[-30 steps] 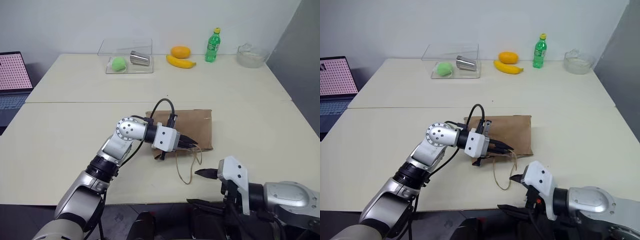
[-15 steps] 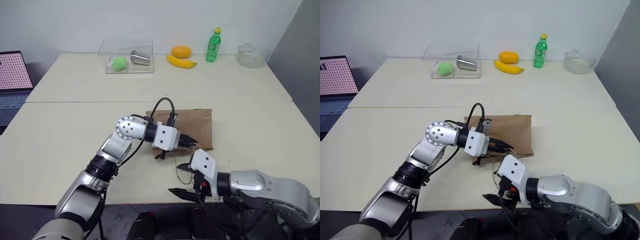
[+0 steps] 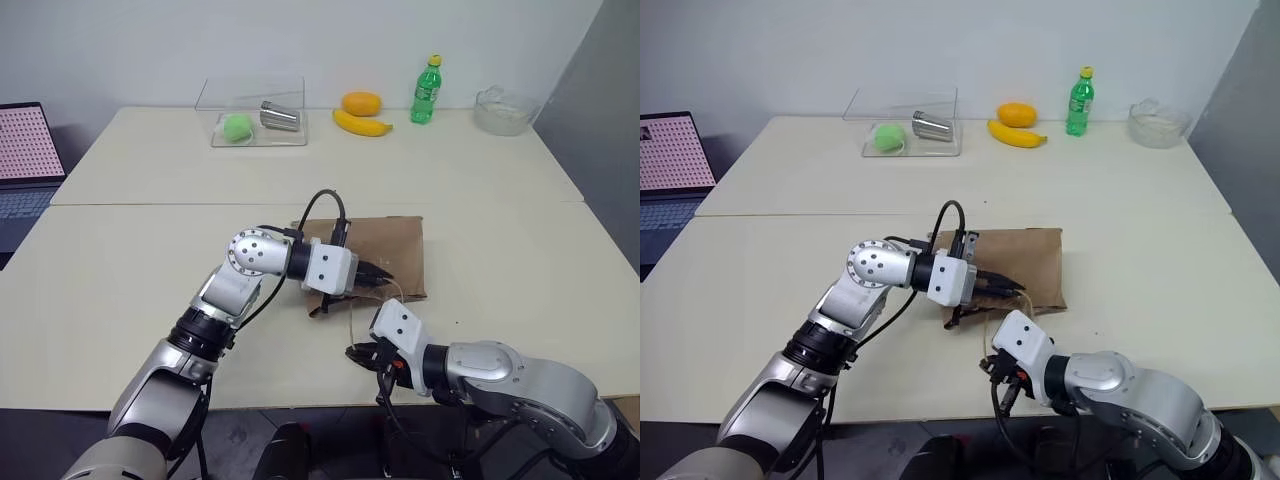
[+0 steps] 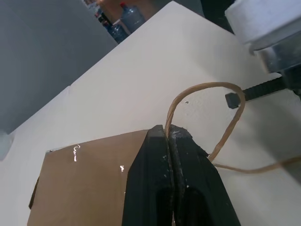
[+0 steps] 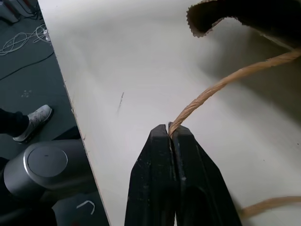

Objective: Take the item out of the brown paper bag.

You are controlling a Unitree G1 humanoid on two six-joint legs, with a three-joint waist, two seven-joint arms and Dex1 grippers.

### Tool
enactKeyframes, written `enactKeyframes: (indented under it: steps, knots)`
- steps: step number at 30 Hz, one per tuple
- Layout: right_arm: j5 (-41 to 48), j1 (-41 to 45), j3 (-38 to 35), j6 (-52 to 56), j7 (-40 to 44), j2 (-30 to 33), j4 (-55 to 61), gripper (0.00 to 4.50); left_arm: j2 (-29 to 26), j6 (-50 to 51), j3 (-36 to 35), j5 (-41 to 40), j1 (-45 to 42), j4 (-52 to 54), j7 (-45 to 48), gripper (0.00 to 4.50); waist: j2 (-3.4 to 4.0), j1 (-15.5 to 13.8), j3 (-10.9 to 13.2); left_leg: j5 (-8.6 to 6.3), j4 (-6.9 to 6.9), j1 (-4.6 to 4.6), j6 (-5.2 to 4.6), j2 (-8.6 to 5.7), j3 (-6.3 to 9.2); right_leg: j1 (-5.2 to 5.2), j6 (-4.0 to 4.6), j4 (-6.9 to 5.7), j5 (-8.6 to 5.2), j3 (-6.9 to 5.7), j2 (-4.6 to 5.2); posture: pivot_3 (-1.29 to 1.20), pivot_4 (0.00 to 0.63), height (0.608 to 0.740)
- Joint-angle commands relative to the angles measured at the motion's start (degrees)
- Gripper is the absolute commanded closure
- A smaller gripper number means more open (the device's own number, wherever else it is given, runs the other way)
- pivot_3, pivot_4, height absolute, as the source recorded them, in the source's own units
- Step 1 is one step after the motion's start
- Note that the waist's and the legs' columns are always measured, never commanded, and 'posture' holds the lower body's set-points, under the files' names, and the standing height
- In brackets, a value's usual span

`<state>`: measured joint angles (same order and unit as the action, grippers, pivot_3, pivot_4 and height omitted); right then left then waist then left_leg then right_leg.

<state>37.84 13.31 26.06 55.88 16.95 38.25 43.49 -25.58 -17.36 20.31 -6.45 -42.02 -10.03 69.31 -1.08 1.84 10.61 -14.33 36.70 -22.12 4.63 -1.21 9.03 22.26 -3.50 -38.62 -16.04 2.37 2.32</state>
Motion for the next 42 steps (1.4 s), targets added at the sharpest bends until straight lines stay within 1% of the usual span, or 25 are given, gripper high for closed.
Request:
enactKeyframes:
  steps: [1,4,8,12,16,20,22,24,29,32,34,37,42]
  knots:
    - [-2.8,-0.5,-0.1,-1.2,2.5,0.3,-1.1,4.47,0.9,3.0,-3.5,0.1,-5.7,-0.7,-3.5,4.50,0.00,0.0,0.0,0.00,0.00,0.00,0.00,-0.01,0.00,0.00,-0.01,0.00,0.00,0.00,0.00,0.00,0.150,0.740]
    - [-6.2,-0.9,1.4,-2.2,4.1,0.3,-3.8,4.47,1.9,6.5,-5.2,0.2,-10.4,-3.5,-6.0,4.50,0.00,0.0,0.0,0.00,0.00,-0.01,0.00,-0.02,0.00,0.00,-0.05,0.01,-0.03,-0.01,0.00,0.00,0.150,0.740]
    - [-10.1,-0.3,3.5,-2.9,5.8,-0.6,-6.0,4.47,2.8,10.2,-7.3,-0.5,-14.4,-6.9,-8.4,4.50,0.00,0.2,0.0,0.00,0.00,0.00,0.00,-0.02,0.00,0.01,-0.08,0.00,-0.04,-0.01,0.00,0.00,0.150,0.740]
    - [-12.2,-0.1,4.0,-2.7,6.8,-2.1,-6.5,4.47,3.0,9.1,-9.3,0.1,-17.4,-11.9,-10.3,4.50,0.00,0.5,0.0,0.00,-0.01,0.02,0.00,0.00,0.01,0.02,-0.08,-0.04,-0.05,-0.01,-0.01,0.00,0.150,0.740]
    - [-13.3,-0.1,3.7,-2.3,7.3,-3.9,-6.3,4.47,3.4,8.7,-11.2,-0.8,-19.8,-15.9,-11.2,4.50,0.00,0.5,0.0,0.00,-0.01,0.02,0.00,-0.01,0.03,0.02,-0.08,-0.05,-0.05,-0.02,-0.01,0.00,0.150,0.740]
    - [-14.7,-0.1,1.1,-3.5,6.3,-6.4,-6.2,4.47,3.0,10.0,-12.7,-3.2,-19.2,-15.6,-8.4,4.50,0.00,0.5,0.0,0.00,-0.01,0.02,0.00,-0.01,0.02,0.03,-0.07,-0.05,-0.04,-0.01,0.00,0.00,0.150,0.740]
    - [-15.3,-0.1,-1.1,-4.1,4.9,-8.1,-6.0,4.10,2.5,11.0,-13.1,-4.1,-18.4,-14.6,-7.3,4.50,0.00,0.5,0.0,0.00,-0.01,0.00,0.01,-0.01,0.04,0.03,-0.06,-0.05,-0.04,-0.02,0.00,0.00,0.150,0.740]
    - [-14.8,0.0,-3.6,-3.8,4.5,-9.1,-4.8,3.56,1.7,13.5,-13.5,-5.3,-17.1,-12.5,-6.0,4.50,0.00,0.6,0.0,0.00,-0.01,0.00,0.01,-0.01,0.03,0.03,-0.03,-0.06,-0.02,-0.01,0.00,0.00,0.150,0.740]
    - [-10.1,-1.0,-10.3,0.4,5.4,-8.7,3.2,1.79,0.9,19.5,-14.3,-8.4,-15.0,-7.0,-5.1,4.50,0.01,0.5,0.0,0.00,-0.02,-0.02,0.01,-0.01,0.08,0.06,0.06,-0.10,0.03,-0.03,0.00,0.00,0.150,0.740]
    - [-7.8,-1.7,-13.4,1.7,6.4,-7.2,7.3,0.75,1.2,22.9,-14.9,-10.3,-14.3,-4.2,-5.0,4.50,0.01,0.5,0.0,0.00,-0.02,-0.03,0.01,-0.02,0.08,0.05,0.03,-0.08,0.02,-0.03,0.00,0.00,0.150,0.740]
    - [-6.5,-2.3,-15.1,1.4,8.2,-5.0,9.8,0.05,1.7,25.3,-15.5,-11.8,-14.4,-2.8,-5.6,4.50,0.01,0.5,0.0,0.00,-0.02,-0.03,0.01,-0.02,0.08,0.04,0.02,-0.08,0.01,-0.03,0.01,0.00,0.150,0.740]
    - [-5.8,-2.7,-16.7,0.1,10.6,-1.3,11.8,0.02,2.3,28.3,-16.3,-13.6,-15.0,-1.5,-6.4,4.50,0.01,0.4,0.0,0.00,-0.02,-0.03,0.01,-0.02,0.07,0.04,-0.01,-0.07,-0.01,-0.04,0.00,0.00,0.150,0.740]
    - [-0.5,-4.0,-23.1,0.9,14.3,2.8,14.2,0.02,1.8,35.0,-16.7,-17.8,-14.9,2.4,-4.7,4.50,-0.01,0.5,0.0,0.00,-0.02,-0.02,0.01,-0.02,0.06,0.04,-0.07,-0.08,-0.04,-0.03,0.00,0.00,0.150,0.740]
